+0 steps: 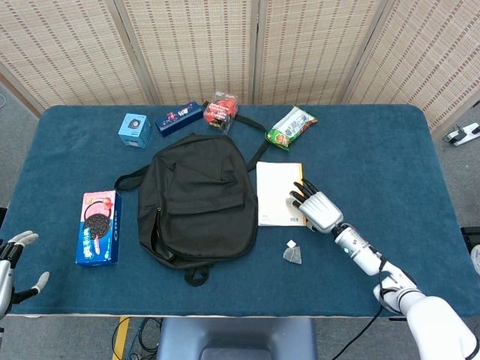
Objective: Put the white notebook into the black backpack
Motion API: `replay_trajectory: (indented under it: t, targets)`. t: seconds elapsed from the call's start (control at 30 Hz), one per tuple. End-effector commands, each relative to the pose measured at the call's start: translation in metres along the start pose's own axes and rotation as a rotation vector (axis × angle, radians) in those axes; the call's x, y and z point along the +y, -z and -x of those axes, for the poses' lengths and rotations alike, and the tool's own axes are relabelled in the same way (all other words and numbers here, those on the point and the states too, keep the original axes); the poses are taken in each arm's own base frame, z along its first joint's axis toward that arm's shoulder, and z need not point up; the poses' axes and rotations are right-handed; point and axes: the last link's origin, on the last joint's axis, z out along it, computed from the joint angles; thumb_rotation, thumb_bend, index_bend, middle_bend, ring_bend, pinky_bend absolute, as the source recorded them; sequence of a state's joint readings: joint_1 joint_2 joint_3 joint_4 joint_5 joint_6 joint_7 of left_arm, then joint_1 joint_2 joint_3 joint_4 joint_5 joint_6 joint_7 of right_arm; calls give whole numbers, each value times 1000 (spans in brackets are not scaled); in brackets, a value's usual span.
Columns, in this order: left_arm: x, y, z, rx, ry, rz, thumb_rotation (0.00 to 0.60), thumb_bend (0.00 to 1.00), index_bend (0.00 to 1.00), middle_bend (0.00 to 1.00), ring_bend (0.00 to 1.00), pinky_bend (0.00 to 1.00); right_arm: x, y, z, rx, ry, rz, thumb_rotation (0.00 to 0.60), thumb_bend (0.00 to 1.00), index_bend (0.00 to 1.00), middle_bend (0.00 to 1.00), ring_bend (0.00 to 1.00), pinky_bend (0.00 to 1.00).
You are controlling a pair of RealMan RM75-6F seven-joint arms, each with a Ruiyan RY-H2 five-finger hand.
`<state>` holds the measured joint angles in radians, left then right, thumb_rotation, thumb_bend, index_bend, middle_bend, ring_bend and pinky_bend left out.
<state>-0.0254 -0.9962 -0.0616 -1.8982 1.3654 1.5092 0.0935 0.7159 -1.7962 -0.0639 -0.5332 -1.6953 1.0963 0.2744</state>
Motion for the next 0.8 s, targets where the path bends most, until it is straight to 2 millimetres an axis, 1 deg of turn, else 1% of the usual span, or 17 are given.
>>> replay_trajectory:
  t: [0.03,0.17,0.37,0.57,0.8]
  targets:
    - [0,0,0,-1,0,1,600,290,234,166,189,66,-3,-3,-1,10,-5,-5,600,261,228,197,19,0]
    - [0,0,0,-1,-2,1,600,290,234,166,189,66,-7,-10,-4,30,-16,-15,600,355,235,218,23,0]
    - [0,0,1,-9,-2,0,600,290,234,166,189,66,-14,-20,-7,55,-31,-24,600,438,252,238,44,0]
    - [0,0,1,-10,0,-3,600,290,234,166,189,66,-16,-27,-9,72,-43,-22,600,470,263,244,52,0]
    - [0,-1,1,-14,0,-2,600,291,234,166,189,66,-19,-34,-14,99,-63,-16,600,471,264,247,56,0]
